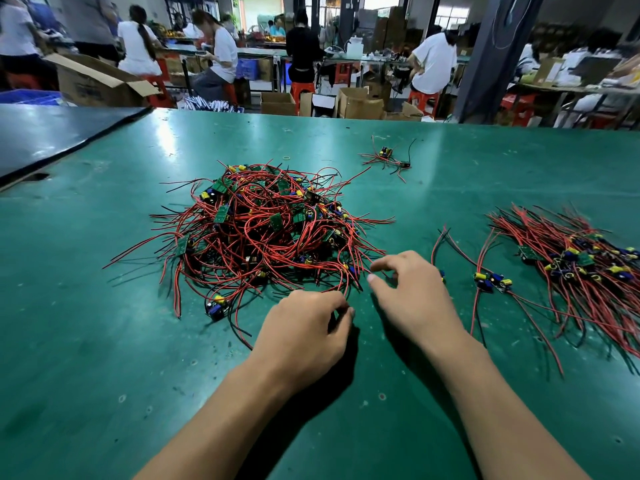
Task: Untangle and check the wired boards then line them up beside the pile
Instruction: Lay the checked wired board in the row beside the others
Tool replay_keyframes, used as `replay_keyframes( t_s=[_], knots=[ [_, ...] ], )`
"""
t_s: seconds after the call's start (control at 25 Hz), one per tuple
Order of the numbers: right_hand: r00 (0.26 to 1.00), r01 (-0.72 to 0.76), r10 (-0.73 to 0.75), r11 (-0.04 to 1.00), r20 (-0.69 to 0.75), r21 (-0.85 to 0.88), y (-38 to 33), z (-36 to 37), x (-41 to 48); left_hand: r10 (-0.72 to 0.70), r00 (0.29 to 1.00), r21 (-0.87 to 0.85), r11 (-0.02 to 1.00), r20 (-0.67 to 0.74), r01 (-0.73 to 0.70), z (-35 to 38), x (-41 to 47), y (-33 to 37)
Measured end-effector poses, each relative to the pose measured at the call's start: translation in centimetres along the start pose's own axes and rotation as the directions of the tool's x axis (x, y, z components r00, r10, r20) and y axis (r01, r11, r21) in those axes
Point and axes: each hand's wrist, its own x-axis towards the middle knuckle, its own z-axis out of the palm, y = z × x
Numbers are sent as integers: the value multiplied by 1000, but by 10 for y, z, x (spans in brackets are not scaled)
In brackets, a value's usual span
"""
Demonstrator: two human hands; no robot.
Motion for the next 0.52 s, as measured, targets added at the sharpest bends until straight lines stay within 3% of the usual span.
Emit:
replay_keyframes(
  t_s=[0.12,0.28,0.52],
  knots=[
    [994,-110,107,978,-25,-175,7,0,1,-103,994,124,986,-40,107,-1,0,1],
    [960,-278,261,939,-105,-201,21,-15,6,-209,971,209,951,-116,229,-6,4,-1],
    [961,-271,252,936,-110,-224,15,-16,4,-375,920,371,843,-113,389,-19,8,-11]
  ],
)
